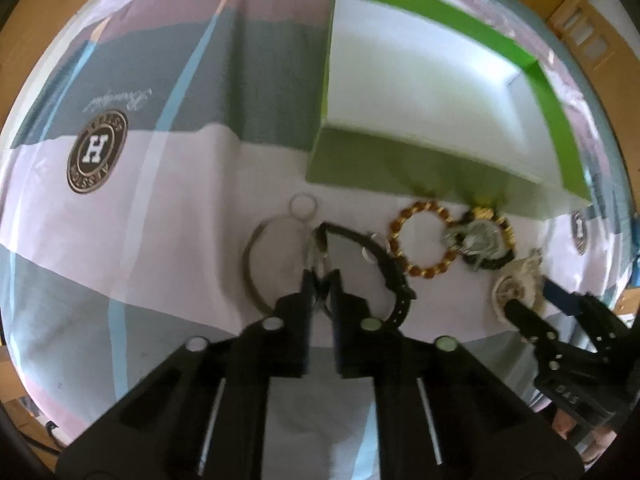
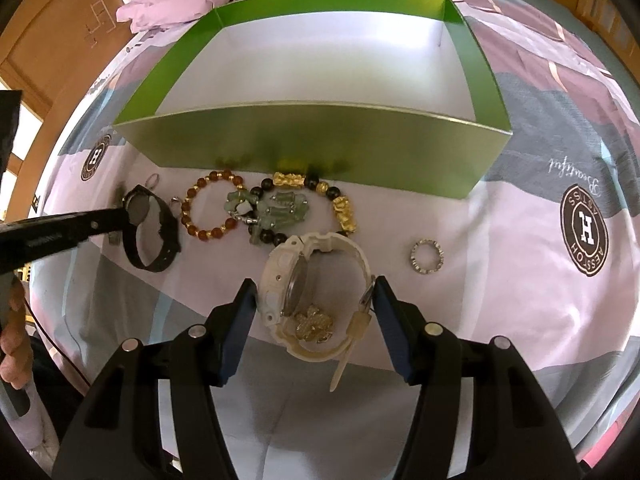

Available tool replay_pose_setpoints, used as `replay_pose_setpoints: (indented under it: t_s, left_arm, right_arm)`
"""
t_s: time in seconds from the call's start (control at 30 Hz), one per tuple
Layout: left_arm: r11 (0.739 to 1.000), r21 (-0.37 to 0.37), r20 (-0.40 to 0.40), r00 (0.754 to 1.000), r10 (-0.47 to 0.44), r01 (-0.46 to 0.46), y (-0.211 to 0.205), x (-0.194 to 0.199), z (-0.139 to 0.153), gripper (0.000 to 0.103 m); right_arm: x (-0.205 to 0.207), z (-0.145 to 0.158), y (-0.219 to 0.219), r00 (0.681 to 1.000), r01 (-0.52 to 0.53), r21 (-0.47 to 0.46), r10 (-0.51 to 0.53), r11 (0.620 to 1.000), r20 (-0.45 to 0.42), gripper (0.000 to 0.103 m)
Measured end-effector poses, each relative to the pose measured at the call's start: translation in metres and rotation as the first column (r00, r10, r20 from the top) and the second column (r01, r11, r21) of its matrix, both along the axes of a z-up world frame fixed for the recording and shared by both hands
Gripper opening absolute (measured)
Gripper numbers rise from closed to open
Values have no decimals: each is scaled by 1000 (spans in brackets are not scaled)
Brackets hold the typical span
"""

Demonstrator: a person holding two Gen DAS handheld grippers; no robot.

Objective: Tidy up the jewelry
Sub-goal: 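Grasp the white watch with the right tool while the left tool grasps the silver bangle, then lift both pieces into the green box and open both tools to release them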

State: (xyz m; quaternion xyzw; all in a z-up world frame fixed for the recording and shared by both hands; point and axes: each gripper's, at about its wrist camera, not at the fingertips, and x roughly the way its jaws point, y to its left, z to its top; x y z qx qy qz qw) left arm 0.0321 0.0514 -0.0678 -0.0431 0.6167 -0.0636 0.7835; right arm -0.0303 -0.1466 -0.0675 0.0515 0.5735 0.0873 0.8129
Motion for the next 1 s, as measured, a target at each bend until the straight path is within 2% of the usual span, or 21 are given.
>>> replay_pose_setpoints:
  t_s: [0.2,0.43,0.57,0.67,0.73,0.83,1.0]
  left_arm:
    - [1000,-16,97,995,0,2,1,-5,25,5]
    - [1000,-7,86,996,-19,19,1,-9,23,5]
    - [1000,-11,103,994,-20,22,3,-13,26,5]
    - [999,-25,118,993,-16,19,4,-13,33,5]
    - [999,-43,153,988,-24,31,1,-10,48,5]
    - [998,-38,199,979,-34,43,-7,-2,72,5]
    - [992,-83,214,974,-79,99,-32,26,103,5]
  right_arm:
    - [0,2,-2,1000,6,2,-6,1000,11,60]
    - [0,4,-2,1000,9,0,-9,1000,11,60]
    - [-1,15,-6,999,11,15,-12,1000,37,60]
    - [0,35,-8,998,4,60,-8,998,67,60]
    - [4,50,-10,995,2,70,-9,998,98,60]
    - [16,76,-15,990,19,67,-29,998,142,60]
    - [52,111,-19,975,34,37,-42,999,219,60]
